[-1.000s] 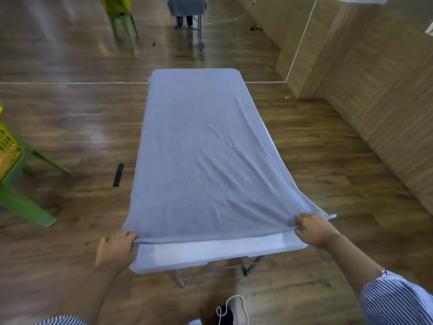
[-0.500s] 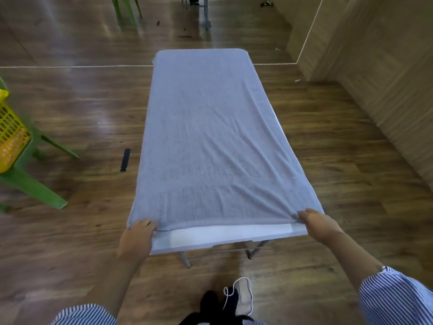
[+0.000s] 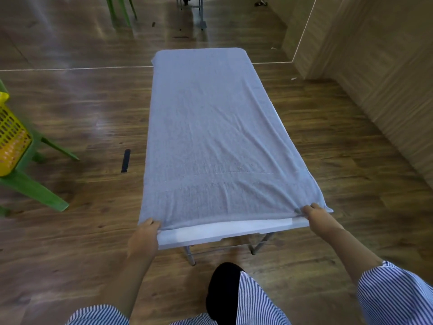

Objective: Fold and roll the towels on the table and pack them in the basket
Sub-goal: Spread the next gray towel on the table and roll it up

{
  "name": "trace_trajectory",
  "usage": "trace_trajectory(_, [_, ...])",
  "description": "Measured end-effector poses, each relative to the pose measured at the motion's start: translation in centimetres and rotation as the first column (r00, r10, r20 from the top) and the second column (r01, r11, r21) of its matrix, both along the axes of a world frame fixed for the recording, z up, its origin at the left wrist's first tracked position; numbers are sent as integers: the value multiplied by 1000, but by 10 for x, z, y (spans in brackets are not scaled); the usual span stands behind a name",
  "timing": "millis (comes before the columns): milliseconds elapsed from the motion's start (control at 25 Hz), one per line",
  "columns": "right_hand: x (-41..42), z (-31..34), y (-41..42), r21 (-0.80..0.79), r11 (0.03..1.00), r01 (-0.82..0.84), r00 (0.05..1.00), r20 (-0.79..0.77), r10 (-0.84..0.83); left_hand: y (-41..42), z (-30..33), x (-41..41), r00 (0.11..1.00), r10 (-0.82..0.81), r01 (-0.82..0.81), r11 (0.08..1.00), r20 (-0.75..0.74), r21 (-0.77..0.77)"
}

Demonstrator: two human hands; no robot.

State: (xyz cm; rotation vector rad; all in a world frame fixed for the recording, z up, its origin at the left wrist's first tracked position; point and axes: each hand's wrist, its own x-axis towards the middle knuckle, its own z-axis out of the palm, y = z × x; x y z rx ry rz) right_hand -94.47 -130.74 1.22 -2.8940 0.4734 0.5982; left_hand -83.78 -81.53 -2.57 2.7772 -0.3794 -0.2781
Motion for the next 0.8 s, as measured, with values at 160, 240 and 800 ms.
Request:
trace_trajectory(160, [2, 3, 6, -6, 998, -66, 998, -12, 66, -10, 3, -3, 998, 43, -40, 997, -44, 65])
trace_trajectory(240, [6, 1, 8, -14, 996, -92, 995, -44, 92, -15, 7, -8, 996, 74, -70, 992, -40, 100])
trace_trajectory(800, [25, 4, 5, 105, 994, -35, 998, -44, 40, -23, 7, -3, 991, -108, 97, 988, 85, 121])
